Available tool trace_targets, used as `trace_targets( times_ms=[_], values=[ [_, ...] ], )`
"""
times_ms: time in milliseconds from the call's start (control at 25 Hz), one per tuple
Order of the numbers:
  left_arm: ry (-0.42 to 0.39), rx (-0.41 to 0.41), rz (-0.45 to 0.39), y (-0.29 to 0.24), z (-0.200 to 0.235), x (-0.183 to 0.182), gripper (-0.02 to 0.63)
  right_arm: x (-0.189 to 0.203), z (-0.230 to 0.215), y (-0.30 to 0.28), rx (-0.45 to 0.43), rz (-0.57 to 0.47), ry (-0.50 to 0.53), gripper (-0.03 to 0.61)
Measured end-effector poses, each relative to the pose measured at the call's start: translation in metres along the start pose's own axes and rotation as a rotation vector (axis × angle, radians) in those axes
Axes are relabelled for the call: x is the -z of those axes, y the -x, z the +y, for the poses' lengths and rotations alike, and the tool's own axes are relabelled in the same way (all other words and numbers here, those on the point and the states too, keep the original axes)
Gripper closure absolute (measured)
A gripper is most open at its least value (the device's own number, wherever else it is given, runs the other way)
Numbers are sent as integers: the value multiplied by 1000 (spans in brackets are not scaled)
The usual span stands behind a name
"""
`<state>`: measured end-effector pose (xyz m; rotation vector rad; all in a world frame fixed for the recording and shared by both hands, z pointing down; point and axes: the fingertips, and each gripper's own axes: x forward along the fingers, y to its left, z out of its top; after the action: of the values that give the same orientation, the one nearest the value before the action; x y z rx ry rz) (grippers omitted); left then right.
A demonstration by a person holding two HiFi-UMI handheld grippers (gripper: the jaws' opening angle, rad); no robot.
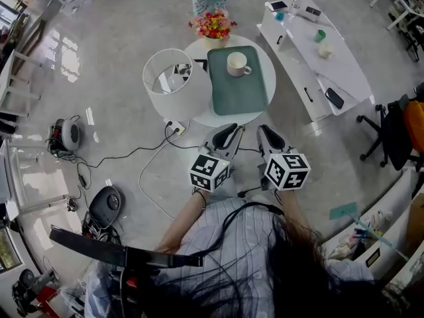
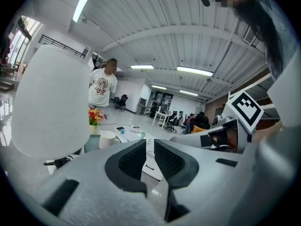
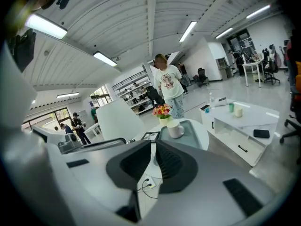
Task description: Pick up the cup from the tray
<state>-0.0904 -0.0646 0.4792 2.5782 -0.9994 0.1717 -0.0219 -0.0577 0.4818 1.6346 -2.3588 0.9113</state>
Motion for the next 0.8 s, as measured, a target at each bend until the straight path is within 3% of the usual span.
trace_targets(
  times_ms=[200, 440, 800],
  values=[
    [6, 26, 8, -16, 26, -6, 568, -9, -9, -19, 41, -17, -22, 529],
    [10, 72, 30, -32, 28, -6, 567, -23, -20, -29, 71, -28, -25, 529],
    [-3, 83, 41, -66, 32, -13, 566, -43, -34, -54, 37, -21, -17, 529]
  ],
)
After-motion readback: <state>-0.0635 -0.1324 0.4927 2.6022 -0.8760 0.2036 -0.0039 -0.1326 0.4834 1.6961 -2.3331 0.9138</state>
